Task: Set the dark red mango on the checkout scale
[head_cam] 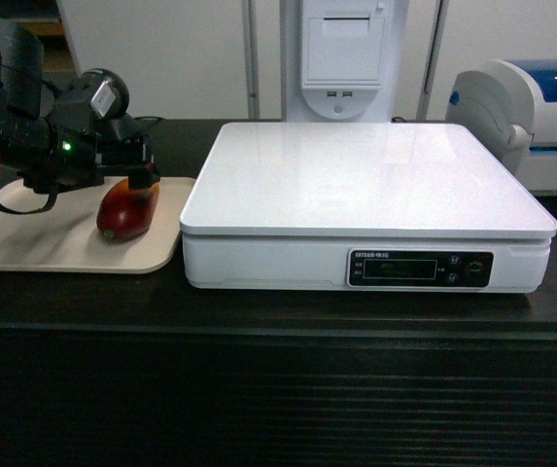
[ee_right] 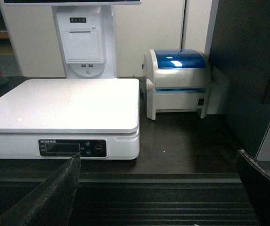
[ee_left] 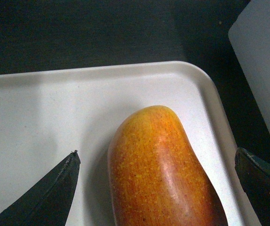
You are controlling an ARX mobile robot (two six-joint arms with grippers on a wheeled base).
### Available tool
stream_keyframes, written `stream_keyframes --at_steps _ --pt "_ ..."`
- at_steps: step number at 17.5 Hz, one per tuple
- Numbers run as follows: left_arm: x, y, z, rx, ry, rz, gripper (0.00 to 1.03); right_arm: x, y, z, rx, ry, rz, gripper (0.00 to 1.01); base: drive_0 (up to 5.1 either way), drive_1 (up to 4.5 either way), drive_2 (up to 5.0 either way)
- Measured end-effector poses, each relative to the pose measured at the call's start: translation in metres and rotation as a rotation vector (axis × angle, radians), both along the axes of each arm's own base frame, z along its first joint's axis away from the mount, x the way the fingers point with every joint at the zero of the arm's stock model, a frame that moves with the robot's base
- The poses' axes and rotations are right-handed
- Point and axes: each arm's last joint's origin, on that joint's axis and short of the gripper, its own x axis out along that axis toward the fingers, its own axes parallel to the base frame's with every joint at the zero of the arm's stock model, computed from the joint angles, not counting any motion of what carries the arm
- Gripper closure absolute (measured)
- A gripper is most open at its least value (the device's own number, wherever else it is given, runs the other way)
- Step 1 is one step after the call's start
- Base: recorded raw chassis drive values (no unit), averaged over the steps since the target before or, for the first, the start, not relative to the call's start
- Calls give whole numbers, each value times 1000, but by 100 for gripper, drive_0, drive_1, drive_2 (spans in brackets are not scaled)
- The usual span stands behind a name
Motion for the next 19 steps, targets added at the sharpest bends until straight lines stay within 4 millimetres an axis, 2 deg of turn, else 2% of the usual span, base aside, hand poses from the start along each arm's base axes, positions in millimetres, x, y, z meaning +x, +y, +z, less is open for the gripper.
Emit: stream_keyframes --at_steps 7,8,11,12,16,19 --pt "-3 0 -26 49 68 -13 5 0 0 0 0 0 0 3 0 0 0" --pt "-5 -1 -30 53 76 -17 8 0 0 0 0 0 0 3 0 0 0" --pt "-9 -1 -36 55 81 -21 38 0 0 0 0 0 0 3 0 0 0" --pt "-10 -1 -34 55 80 -22 42 0 0 0 0 0 0 3 0 0 0" --pt "-14 -1 -32 61 74 -24 43 0 0 0 0 0 0 3 0 0 0" --pt "-24 -5 -7 80 8 -36 43 0 0 0 0 0 0 3 0 0 0"
